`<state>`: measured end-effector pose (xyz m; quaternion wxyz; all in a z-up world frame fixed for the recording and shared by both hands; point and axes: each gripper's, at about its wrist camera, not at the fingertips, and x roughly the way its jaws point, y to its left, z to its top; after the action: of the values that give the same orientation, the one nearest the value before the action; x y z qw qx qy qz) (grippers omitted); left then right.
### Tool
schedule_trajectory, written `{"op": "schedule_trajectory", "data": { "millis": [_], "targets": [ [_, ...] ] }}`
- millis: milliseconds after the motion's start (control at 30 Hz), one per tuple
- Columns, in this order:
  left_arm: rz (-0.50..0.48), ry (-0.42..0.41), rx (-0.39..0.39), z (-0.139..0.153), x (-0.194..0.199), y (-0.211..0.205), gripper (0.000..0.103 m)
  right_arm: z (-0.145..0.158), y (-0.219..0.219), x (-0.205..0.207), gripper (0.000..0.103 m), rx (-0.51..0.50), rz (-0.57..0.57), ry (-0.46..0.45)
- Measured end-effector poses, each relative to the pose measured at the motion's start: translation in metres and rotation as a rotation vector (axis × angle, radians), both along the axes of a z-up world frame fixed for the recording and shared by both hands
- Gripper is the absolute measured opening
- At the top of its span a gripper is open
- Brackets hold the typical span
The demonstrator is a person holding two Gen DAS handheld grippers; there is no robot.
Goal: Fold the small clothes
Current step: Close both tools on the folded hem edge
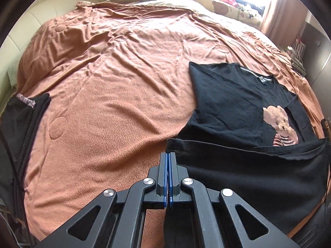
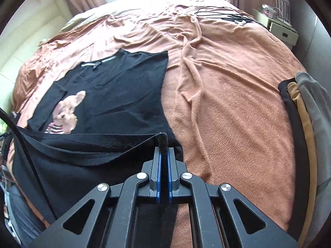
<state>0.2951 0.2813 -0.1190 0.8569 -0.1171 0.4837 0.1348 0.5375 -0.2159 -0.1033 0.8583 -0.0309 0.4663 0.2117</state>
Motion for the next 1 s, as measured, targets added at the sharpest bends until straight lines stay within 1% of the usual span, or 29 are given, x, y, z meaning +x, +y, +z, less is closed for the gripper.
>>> {"op": "schedule_trajectory", "data": {
  "millis": [167, 233, 300, 333, 400, 433, 467, 500, 533, 600, 667, 733, 800, 900, 933, 967, 1000],
  "targets": [
    [0.017, 0.111, -0.036, -0.038, 0.008, 0.008, 0.001, -0.014, 0.007, 0.012, 0.001, 0.005, -0.024, 0.040],
    [0.022, 0.115, -0.061, -0.045, 0.009, 0.008, 0.001, -0.020, 0.008, 0.018, 0.001, 0.006, -0.030, 0.057],
    [0.016, 0.108, -0.089, -0.044, 0.009, 0.010, 0.001, -0.022, 0.009, 0.020, 0.002, 0.012, -0.029, 0.069],
    [0.010, 0.098, -0.100, -0.042, 0.009, 0.011, 0.003, -0.021, 0.008, 0.021, 0.002, 0.018, -0.028, 0.071],
    [-0.007, 0.088, -0.113, -0.037, 0.007, 0.011, 0.011, -0.021, 0.006, 0.023, 0.002, 0.038, -0.025, 0.078],
    [-0.016, 0.081, -0.113, -0.035, 0.006, 0.009, 0.026, -0.020, 0.004, 0.023, 0.003, 0.050, -0.020, 0.080],
    [-0.024, 0.073, -0.100, -0.032, 0.005, 0.008, 0.047, -0.020, 0.003, 0.023, 0.003, 0.056, -0.019, 0.084],
    [-0.025, 0.065, -0.085, -0.030, 0.004, 0.007, 0.055, -0.020, 0.001, 0.024, 0.003, 0.060, -0.019, 0.091],
    [-0.029, 0.049, -0.069, -0.028, 0.004, 0.006, 0.060, -0.022, 0.001, 0.024, 0.003, 0.064, -0.015, 0.100],
    [-0.033, 0.053, -0.065, -0.031, 0.008, 0.007, 0.060, -0.023, 0.000, 0.025, 0.004, 0.062, -0.013, 0.107],
    [-0.040, 0.066, -0.071, -0.038, 0.016, 0.008, 0.060, -0.025, 0.001, 0.025, 0.009, 0.069, -0.011, 0.117],
    [-0.060, 0.086, -0.065, -0.047, 0.024, 0.009, 0.060, -0.026, 0.002, 0.027, 0.024, 0.070, -0.005, 0.119],
    [-0.076, 0.104, -0.069, -0.056, 0.028, 0.009, 0.060, -0.028, 0.005, 0.027, 0.030, 0.064, 0.000, 0.118],
    [-0.084, 0.078, -0.082, -0.059, 0.029, 0.009, 0.058, -0.032, 0.010, 0.029, 0.030, 0.058, 0.013, 0.112],
    [-0.092, 0.070, -0.086, -0.058, 0.029, 0.008, 0.050, -0.033, 0.012, 0.030, 0.027, 0.058, 0.023, 0.106],
    [-0.103, 0.063, -0.098, -0.057, 0.029, 0.007, 0.035, -0.033, 0.014, 0.029, 0.022, 0.054, 0.024, 0.096],
    [-0.119, 0.057, -0.111, -0.055, 0.029, 0.004, 0.026, -0.032, 0.014, 0.028, 0.005, 0.050, 0.022, 0.080]
  ]
}}
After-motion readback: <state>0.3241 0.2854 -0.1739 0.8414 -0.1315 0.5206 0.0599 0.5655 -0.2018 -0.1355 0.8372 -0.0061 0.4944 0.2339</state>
